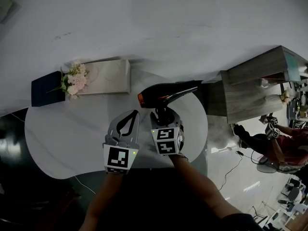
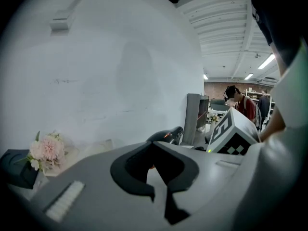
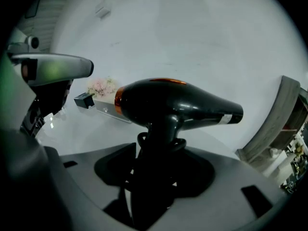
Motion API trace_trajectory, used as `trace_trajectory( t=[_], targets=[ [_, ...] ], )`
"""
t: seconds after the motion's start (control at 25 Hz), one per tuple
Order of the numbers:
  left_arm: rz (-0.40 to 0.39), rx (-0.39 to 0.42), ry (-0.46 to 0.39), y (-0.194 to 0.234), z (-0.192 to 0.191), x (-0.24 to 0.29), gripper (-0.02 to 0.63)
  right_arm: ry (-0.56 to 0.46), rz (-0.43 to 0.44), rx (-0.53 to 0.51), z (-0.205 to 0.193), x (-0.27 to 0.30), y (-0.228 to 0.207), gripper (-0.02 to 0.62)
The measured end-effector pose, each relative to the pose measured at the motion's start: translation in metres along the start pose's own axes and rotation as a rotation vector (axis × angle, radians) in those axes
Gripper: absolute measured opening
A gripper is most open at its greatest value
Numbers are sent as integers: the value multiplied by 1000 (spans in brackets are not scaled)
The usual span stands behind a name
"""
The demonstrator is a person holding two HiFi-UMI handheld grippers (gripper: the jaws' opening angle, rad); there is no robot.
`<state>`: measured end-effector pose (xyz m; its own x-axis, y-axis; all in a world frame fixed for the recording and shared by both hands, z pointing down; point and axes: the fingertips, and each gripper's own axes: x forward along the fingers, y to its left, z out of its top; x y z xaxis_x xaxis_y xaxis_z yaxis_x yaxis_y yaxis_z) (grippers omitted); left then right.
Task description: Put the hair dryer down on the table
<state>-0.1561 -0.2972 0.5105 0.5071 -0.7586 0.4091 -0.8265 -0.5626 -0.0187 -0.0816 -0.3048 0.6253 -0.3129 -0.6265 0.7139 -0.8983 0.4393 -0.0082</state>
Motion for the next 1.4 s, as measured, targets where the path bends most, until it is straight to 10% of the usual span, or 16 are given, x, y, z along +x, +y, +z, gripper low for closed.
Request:
trace_trajectory(
  t=[1.04,1.4],
  targets=[
    [10,7,31,0,-13,-6,12,265,191,-46,-22,26,25,275],
    [44,4,-15,-1,3,-23,12,-78,-44,-140,53,-42,-10,216]
  ],
)
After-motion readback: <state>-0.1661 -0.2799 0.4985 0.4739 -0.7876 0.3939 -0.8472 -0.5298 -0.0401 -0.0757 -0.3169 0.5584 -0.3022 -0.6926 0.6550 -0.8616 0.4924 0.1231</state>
